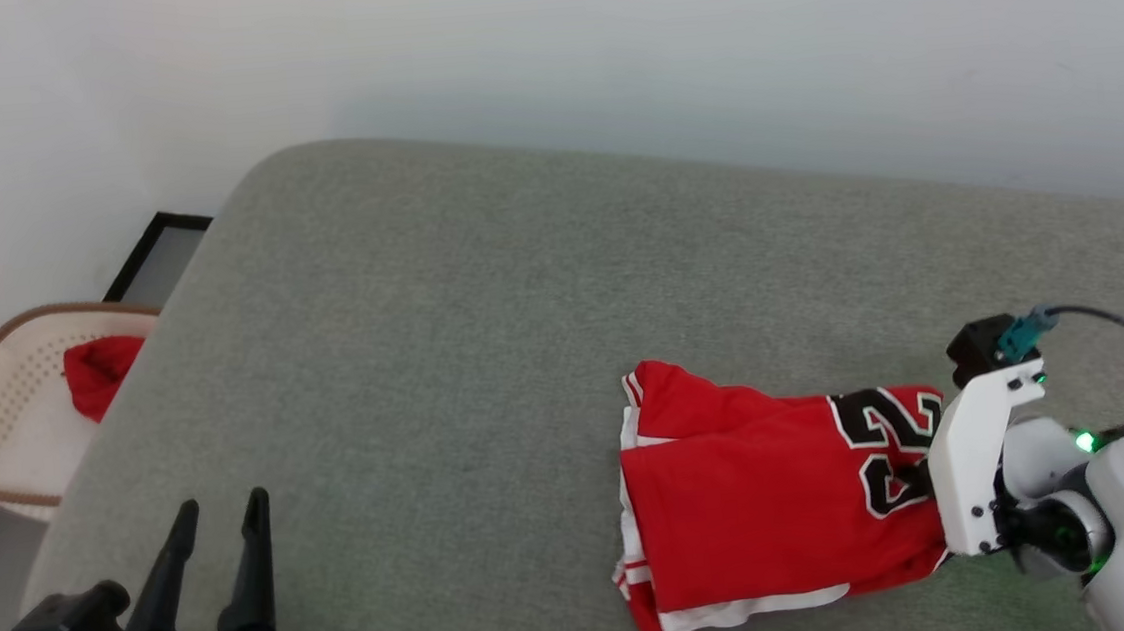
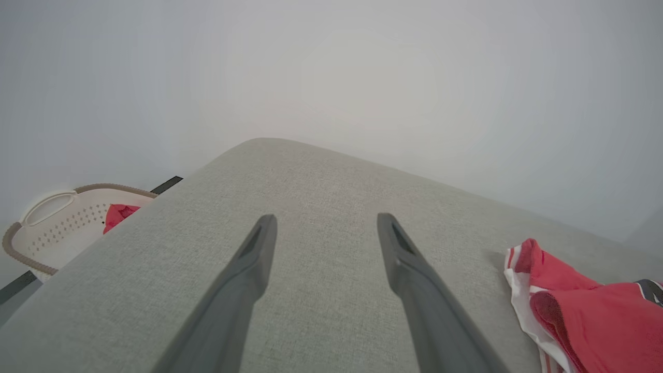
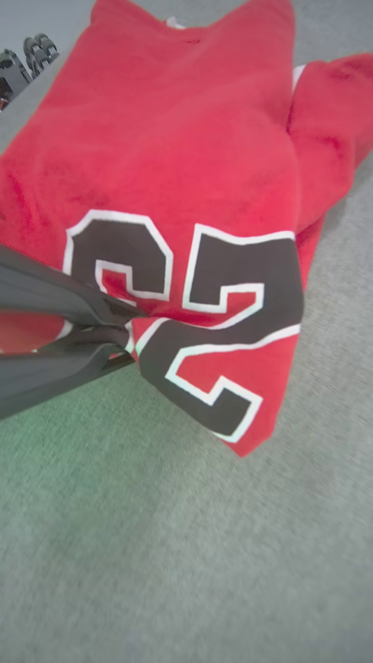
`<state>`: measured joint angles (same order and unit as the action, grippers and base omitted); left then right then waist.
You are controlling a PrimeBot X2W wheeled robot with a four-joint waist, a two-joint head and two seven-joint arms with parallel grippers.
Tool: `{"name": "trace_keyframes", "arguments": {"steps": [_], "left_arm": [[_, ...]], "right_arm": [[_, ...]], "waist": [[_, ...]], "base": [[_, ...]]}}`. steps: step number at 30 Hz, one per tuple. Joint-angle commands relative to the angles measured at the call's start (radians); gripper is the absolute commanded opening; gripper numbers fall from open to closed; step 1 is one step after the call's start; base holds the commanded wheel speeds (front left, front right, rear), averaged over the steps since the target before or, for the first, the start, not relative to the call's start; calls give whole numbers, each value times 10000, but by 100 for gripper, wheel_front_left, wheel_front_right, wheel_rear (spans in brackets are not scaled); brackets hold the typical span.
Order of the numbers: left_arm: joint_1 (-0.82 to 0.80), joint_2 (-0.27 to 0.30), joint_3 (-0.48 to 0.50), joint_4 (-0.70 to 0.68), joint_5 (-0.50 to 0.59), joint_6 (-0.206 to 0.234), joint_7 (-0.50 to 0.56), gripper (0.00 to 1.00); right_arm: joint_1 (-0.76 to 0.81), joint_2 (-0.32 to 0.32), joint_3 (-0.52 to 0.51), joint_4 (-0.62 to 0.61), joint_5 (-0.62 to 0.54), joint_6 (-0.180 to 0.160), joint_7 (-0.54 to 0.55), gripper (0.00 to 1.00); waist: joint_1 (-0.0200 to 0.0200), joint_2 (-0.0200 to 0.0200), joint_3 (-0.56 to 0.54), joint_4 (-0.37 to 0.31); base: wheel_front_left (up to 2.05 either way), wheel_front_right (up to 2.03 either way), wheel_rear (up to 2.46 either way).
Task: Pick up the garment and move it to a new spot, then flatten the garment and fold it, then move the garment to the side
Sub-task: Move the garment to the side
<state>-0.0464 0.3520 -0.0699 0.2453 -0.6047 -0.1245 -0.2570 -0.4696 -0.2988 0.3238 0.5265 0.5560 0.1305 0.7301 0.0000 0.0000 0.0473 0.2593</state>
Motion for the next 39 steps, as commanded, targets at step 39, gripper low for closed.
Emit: {"name": "trace_keyframes", "arguments": {"steps": [39], "left_arm": [[-2418, 227, -941, -541, 185, -76, -63, 100]], "right_arm": [[-3740, -4066, 2099, -499, 92, 0, -1674, 0]], "waist": [[0, 0, 2213, -3794]], "base": [[0, 0, 0]]}}
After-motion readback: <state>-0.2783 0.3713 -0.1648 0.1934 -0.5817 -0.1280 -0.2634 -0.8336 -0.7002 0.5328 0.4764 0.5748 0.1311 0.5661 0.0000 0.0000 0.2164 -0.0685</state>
